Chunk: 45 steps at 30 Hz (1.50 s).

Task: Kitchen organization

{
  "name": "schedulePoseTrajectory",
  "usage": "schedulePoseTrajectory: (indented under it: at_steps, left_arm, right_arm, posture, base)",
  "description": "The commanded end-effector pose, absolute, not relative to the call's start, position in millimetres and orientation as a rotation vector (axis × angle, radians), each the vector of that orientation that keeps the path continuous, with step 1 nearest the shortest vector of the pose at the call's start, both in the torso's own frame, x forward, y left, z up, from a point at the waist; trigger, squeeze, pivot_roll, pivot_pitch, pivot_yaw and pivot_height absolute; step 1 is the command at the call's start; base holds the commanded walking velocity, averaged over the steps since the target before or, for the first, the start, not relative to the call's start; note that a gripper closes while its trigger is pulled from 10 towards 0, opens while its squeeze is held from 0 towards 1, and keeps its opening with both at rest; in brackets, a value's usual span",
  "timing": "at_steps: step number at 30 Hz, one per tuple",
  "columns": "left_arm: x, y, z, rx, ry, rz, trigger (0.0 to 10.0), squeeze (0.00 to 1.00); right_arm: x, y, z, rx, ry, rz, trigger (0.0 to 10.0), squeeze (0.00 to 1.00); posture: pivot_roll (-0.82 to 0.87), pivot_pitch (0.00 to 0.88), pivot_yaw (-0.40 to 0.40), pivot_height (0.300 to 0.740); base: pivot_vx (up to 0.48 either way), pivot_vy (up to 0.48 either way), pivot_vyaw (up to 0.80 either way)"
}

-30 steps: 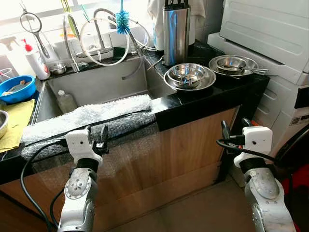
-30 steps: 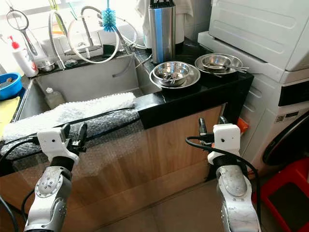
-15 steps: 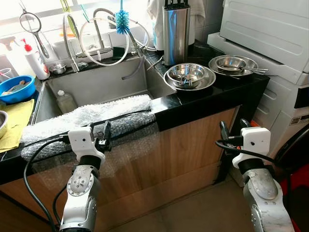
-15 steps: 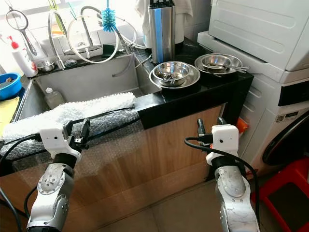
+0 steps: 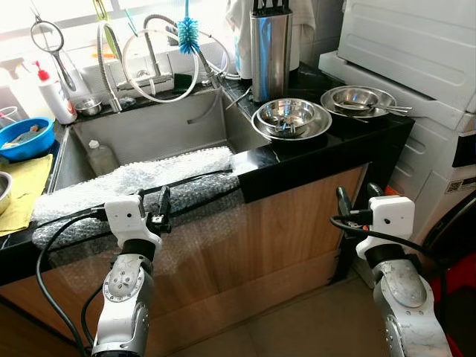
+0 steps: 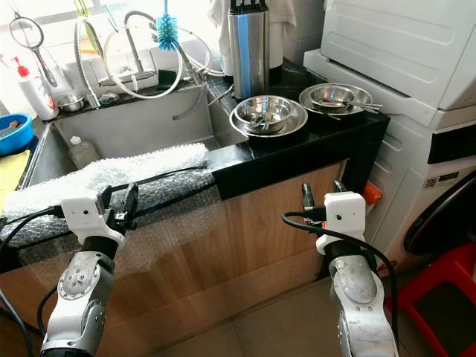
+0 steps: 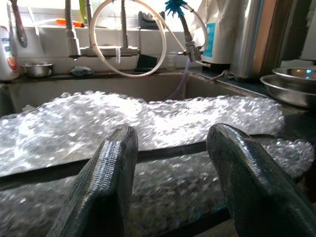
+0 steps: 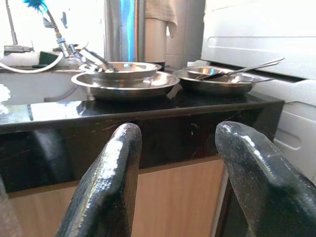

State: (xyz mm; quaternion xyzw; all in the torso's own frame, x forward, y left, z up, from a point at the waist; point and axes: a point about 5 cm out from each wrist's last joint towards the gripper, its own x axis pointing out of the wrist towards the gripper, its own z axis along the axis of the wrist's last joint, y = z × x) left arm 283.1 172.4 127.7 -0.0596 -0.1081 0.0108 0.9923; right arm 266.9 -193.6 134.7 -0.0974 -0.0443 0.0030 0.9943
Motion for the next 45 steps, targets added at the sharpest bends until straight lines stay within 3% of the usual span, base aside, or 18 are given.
schedulePoseTrajectory:
  at_steps: [1, 45]
  left_arm:
    - [284.1, 174.0, 128.0, -0.107, -0.212, 0.03, 10.0, 0.0]
    - [284.3, 179.0, 129.2, -0.111, -0.222, 0.058, 10.0, 0.0]
  right_arm:
    - [267.7, -189.8, 135.1, -0.187, -0.09, 0.02, 10.0, 0.0]
    - [264.1, -183.7, 132.6, -0.169, -0.085, 0.031, 10.0, 0.0]
  posture:
    - [-0.14, 0.0, 0.092, 0.74]
    - [-0.14, 0.0, 0.091, 0.74]
  base:
    - [0.356, 0.0, 0.0]
    - [0.351, 0.0, 0.0]
